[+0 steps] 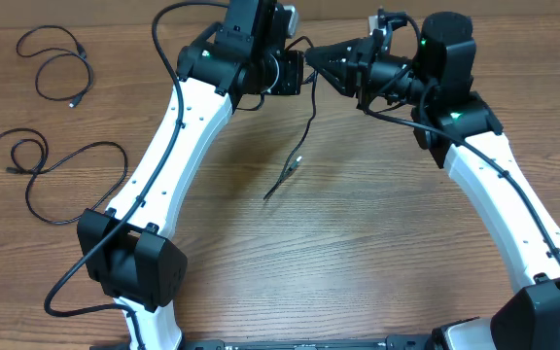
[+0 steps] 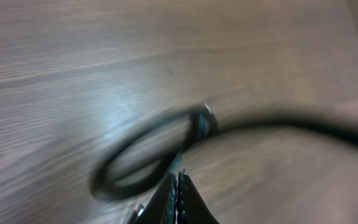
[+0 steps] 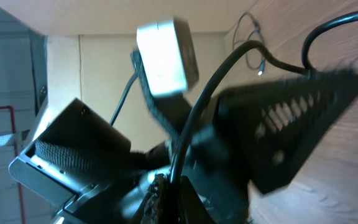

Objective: Untangle cables

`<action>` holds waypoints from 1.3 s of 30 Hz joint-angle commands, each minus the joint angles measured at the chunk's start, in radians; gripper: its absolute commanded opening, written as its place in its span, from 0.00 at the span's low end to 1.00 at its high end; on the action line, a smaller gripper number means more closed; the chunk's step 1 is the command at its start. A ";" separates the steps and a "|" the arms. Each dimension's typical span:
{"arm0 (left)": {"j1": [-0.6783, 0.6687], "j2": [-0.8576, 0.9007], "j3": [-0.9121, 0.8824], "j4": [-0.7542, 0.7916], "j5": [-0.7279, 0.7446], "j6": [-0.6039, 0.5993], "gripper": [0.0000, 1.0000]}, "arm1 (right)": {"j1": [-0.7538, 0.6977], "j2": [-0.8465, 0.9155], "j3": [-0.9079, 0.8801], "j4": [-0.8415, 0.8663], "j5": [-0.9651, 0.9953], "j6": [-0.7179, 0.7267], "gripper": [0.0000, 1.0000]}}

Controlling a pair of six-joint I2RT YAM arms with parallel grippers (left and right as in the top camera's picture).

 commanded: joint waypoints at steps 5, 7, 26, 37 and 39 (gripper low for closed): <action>0.000 0.004 -0.005 0.128 -0.254 -0.151 0.04 | 0.048 -0.012 0.013 0.061 -0.064 0.149 0.04; 0.000 0.005 -0.005 0.165 -0.270 -0.150 0.04 | 0.055 -0.012 0.013 0.106 -0.097 0.179 0.04; 0.043 0.020 -0.005 0.299 -0.476 -0.277 0.04 | 0.064 -0.012 0.013 0.157 -0.344 0.259 0.04; 0.189 0.020 -0.005 0.193 -0.497 -0.276 0.04 | 0.061 -0.012 0.013 0.127 -0.385 0.146 0.04; 0.229 0.020 -0.005 0.142 -0.498 -0.273 0.04 | 0.048 -0.012 0.013 0.077 -0.378 0.076 0.04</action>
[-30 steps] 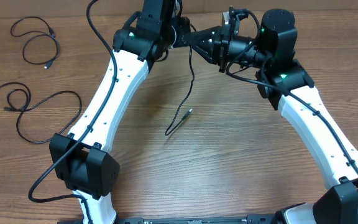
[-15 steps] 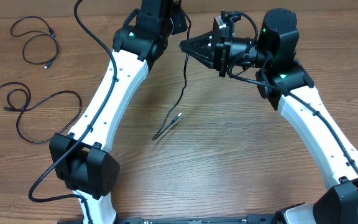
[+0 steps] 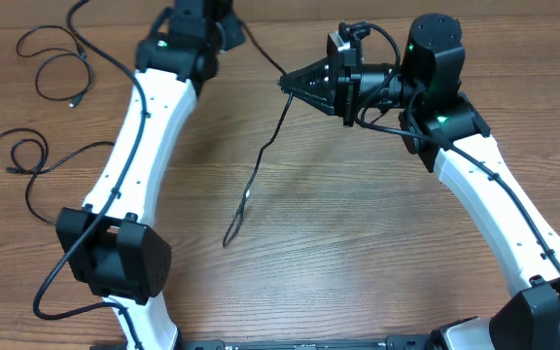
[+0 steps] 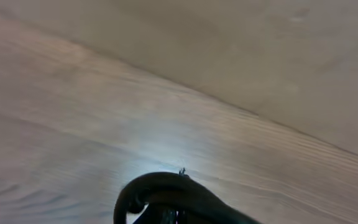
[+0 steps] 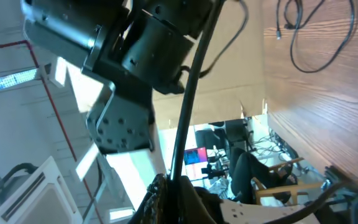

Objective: Untangle cables
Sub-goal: 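Release the cable onto the table and move both grippers apart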

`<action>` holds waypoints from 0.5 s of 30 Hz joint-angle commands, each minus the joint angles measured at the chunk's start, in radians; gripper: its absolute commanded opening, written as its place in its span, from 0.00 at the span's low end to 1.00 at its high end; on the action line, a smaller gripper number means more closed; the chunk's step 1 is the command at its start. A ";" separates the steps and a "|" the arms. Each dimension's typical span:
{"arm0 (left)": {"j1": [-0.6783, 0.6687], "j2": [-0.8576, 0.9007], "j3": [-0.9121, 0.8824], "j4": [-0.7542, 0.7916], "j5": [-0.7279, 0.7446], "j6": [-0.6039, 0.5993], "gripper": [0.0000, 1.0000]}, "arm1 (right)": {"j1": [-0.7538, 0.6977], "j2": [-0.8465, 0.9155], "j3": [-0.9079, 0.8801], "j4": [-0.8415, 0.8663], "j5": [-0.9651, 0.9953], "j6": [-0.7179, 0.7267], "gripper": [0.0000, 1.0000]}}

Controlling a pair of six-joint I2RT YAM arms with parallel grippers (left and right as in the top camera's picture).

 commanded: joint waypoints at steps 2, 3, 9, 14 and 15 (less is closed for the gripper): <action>0.102 0.018 -0.001 -0.080 -0.059 -0.013 0.04 | -0.020 -0.013 0.013 -0.099 -0.053 -0.167 0.04; 0.117 0.018 -0.001 -0.095 -0.059 -0.013 0.04 | -0.028 -0.013 0.013 -0.137 -0.042 -0.194 0.04; 0.191 0.018 -0.001 -0.166 -0.059 -0.013 0.04 | -0.059 -0.013 0.013 -0.292 0.013 -0.340 0.04; 0.257 0.018 -0.001 -0.227 -0.059 -0.013 0.04 | -0.069 -0.013 0.013 -0.376 0.059 -0.436 0.04; 0.268 0.018 -0.001 -0.237 -0.059 -0.013 0.04 | -0.069 -0.013 0.013 -0.395 0.076 -0.450 0.04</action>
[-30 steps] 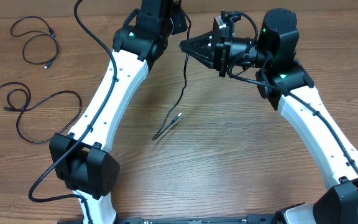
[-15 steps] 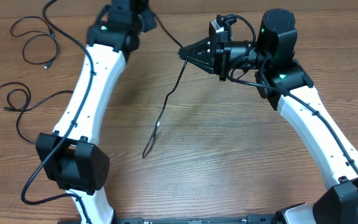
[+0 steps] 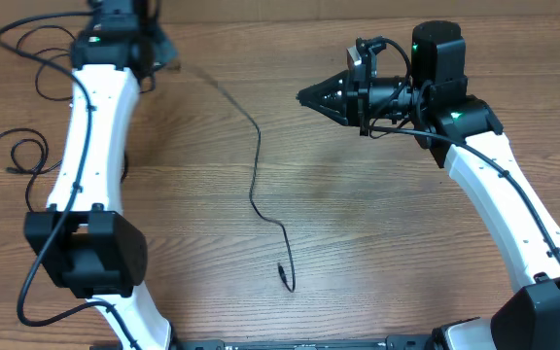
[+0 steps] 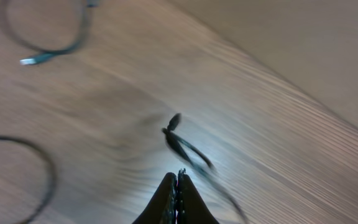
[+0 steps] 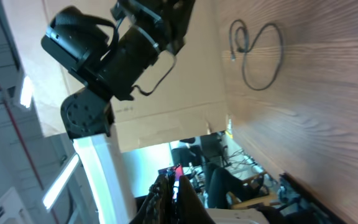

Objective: Untangle cables
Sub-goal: 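Release the cable onto the table and move both grippers apart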

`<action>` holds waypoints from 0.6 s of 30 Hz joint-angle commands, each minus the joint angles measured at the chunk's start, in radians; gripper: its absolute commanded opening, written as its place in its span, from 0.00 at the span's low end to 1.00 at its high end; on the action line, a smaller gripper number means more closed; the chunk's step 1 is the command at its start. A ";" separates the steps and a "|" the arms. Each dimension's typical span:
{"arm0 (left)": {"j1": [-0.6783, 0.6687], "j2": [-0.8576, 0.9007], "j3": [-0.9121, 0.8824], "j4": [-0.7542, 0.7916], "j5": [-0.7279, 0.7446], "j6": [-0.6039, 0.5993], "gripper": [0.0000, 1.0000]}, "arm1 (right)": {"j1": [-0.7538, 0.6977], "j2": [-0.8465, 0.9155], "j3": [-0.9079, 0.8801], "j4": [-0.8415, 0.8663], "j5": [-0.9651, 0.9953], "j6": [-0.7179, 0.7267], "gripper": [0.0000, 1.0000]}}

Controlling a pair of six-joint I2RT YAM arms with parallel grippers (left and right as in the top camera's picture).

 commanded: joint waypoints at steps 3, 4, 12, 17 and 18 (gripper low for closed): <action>0.064 0.014 0.000 -0.047 -0.036 -0.012 0.04 | -0.006 -0.013 0.013 -0.061 0.069 -0.130 0.04; 0.071 0.014 0.000 -0.055 -0.036 -0.012 0.04 | -0.006 -0.013 0.013 -0.067 0.084 -0.144 0.04; 0.083 0.014 0.000 -0.096 -0.032 0.014 0.04 | -0.006 -0.013 0.013 -0.203 0.417 -0.381 0.04; 0.080 0.014 0.000 -0.150 0.034 0.027 0.07 | 0.022 0.002 0.013 -0.385 0.845 -0.519 0.22; 0.080 0.014 0.000 -0.166 0.039 0.030 0.12 | 0.028 0.010 0.013 -0.412 0.899 -0.519 0.23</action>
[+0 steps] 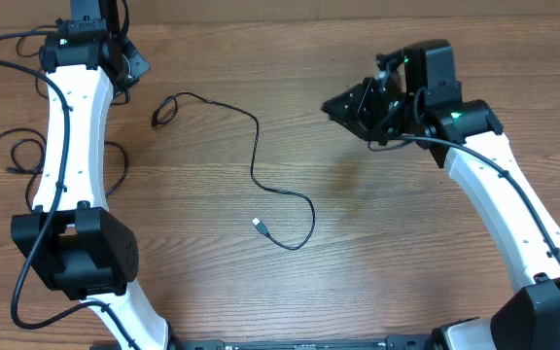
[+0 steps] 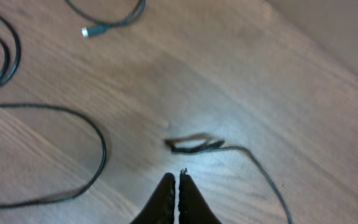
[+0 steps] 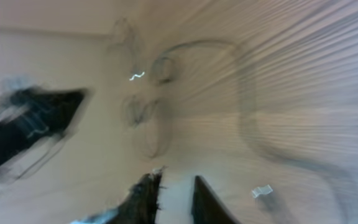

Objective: Untangle cables

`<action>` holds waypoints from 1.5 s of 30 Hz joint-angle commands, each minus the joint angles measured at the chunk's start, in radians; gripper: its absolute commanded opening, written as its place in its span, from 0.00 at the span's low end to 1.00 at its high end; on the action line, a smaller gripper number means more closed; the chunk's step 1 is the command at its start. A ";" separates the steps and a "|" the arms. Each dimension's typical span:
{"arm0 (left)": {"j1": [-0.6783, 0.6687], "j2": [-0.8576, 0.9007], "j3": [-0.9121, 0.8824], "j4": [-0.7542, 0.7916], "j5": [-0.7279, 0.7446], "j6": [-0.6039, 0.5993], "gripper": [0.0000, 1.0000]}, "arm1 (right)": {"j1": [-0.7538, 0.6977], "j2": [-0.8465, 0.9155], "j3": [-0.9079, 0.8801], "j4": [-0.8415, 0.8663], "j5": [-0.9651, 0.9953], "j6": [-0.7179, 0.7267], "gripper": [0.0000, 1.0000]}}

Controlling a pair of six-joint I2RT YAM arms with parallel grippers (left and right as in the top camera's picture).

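A thin black cable (image 1: 255, 146) lies loose on the wooden table, running from a small folded loop (image 1: 160, 110) to a silver plug (image 1: 259, 225). My left gripper (image 1: 132, 64) hovers at the far left, just beyond that loop, shut on nothing. In the left wrist view the loop (image 2: 191, 145) lies ahead of the gripper's (image 2: 178, 175) closed tips. My right gripper (image 1: 329, 105) is right of the cable, open and empty. The right wrist view is blurred; its gripper (image 3: 178, 179) shows a gap, with the plug (image 3: 263, 191) nearby.
Two more black cables are at the far left: one (image 1: 10, 156) partly under my left arm, also a dark curve (image 2: 98, 146) in the left wrist view, and one at the top corner with a silver plug (image 2: 87, 31).
My left gripper no longer holds the cable, which now lies flat on the table instead of trailing from it. The right gripper has gone from shut to open and tilted toward the table.
Both grippers were shut on the cable close together at the table's far middle, the rest dangling. Then the left gripper was further left, the cable stretched between them. Then only the left gripper held it, far left. Now the cable lies free on the table.
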 commanded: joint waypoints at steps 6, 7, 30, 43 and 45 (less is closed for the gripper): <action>-0.001 0.009 -0.016 -0.096 0.019 0.134 0.33 | 0.029 0.061 0.000 -0.090 0.366 -0.106 0.40; -0.001 0.009 -0.030 -0.085 0.019 0.173 0.34 | 0.029 0.068 -0.001 -0.092 0.358 -0.106 0.41; -0.006 0.009 -0.534 0.600 0.158 0.644 0.72 | 0.029 0.129 -0.001 -0.083 0.251 -0.114 0.52; -0.006 0.018 -0.650 0.766 0.153 0.652 0.72 | 0.029 0.129 -0.001 -0.083 0.251 -0.114 0.54; -0.006 0.036 -0.649 0.785 0.151 0.652 0.72 | 0.029 0.129 -0.001 -0.083 0.251 -0.114 0.54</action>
